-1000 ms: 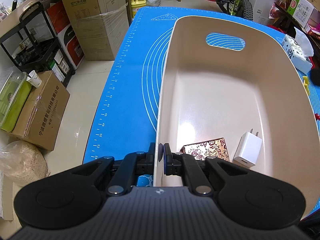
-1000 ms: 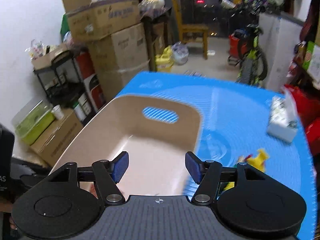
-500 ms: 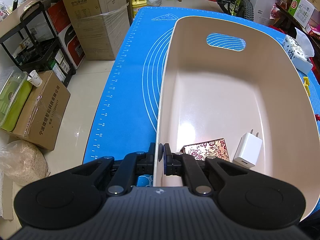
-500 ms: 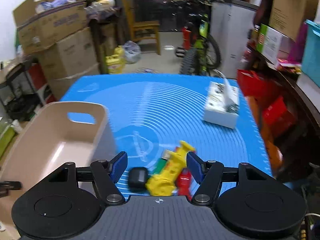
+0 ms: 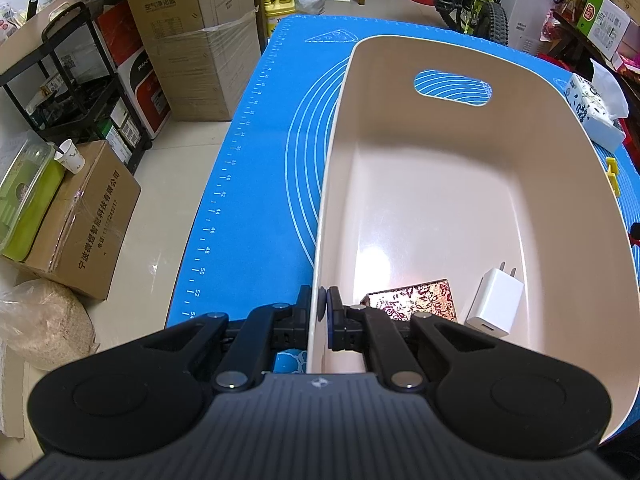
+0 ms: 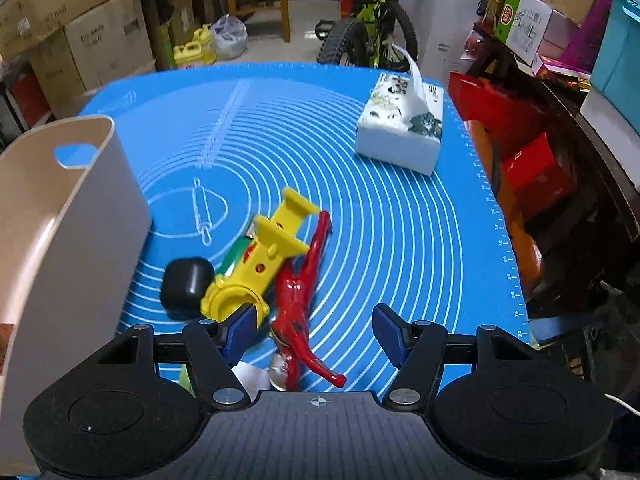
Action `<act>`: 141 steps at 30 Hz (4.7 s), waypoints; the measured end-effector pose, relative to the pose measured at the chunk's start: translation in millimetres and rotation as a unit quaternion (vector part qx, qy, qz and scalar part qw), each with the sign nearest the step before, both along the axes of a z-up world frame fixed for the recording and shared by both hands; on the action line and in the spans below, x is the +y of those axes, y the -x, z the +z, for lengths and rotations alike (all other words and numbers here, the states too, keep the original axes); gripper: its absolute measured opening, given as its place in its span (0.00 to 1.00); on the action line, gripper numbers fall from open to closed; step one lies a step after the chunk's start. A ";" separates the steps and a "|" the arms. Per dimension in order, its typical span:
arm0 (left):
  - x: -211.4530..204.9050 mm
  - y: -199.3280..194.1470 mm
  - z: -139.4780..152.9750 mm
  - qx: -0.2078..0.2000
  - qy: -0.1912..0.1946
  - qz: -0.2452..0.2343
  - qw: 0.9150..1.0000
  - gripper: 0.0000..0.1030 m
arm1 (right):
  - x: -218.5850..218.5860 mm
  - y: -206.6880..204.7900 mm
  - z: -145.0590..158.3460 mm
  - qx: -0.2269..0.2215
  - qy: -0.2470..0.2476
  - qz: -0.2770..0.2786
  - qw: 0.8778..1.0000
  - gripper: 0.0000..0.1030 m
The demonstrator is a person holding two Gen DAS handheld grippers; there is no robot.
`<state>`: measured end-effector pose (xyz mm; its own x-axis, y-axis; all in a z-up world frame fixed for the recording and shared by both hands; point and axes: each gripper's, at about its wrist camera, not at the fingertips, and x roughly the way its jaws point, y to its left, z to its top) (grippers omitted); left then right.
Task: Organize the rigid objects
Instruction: 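Grasp the red toy figure with the right tool, then carry the red toy figure into the basket and release it with the right tool, then grasp the white pill bottle with the right tool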
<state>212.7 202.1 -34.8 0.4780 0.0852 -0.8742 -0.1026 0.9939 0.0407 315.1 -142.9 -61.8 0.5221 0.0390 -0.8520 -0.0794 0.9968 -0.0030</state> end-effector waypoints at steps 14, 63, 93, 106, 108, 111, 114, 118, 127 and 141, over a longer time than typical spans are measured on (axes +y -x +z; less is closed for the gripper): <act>1.1 -0.1 -0.2 0.000 -0.001 -0.001 1.000 0.09 | 7.2 -16.5 -43.2 0.052 0.003 0.000 0.999 0.59; -0.3 0.1 0.9 -0.002 -0.003 0.001 1.000 0.09 | -6.5 35.8 94.3 -0.144 -0.084 -0.040 0.985 0.34; -2.7 -0.5 1.2 -0.002 -0.003 0.000 1.000 0.08 | 158.4 42.1 72.1 -0.150 -0.153 0.113 0.970 0.34; -3.3 -0.6 1.9 -0.003 -0.002 -0.001 1.000 0.08 | 215.7 60.3 32.4 -0.079 -0.061 0.203 0.974 0.34; -3.1 -0.5 1.8 -0.003 -0.002 -0.001 1.000 0.08 | 214.4 57.5 32.1 -0.072 -0.065 0.202 0.975 0.34; -3.0 -0.4 1.8 -0.003 -0.002 -0.001 1.000 0.08 | 208.9 52.1 28.3 -0.052 -0.076 0.194 0.977 0.37; -3.1 -0.4 1.8 -0.003 -0.002 -0.001 1.000 0.08 | 202.5 48.8 27.9 -0.043 -0.088 0.186 0.978 0.46; -2.9 -0.4 1.8 -0.003 -0.002 -0.001 1.000 0.08 | 194.4 47.5 36.4 -0.053 -0.098 0.178 0.978 0.63; -3.1 -0.4 1.8 -0.003 -0.002 -0.001 1.000 0.08 | 160.0 46.8 71.8 -0.091 -0.125 0.161 0.975 0.67; -2.8 -0.5 2.8 -0.003 0.000 0.000 1.000 0.09 | 59.0 35.2 68.6 -0.085 -0.071 0.058 0.992 0.73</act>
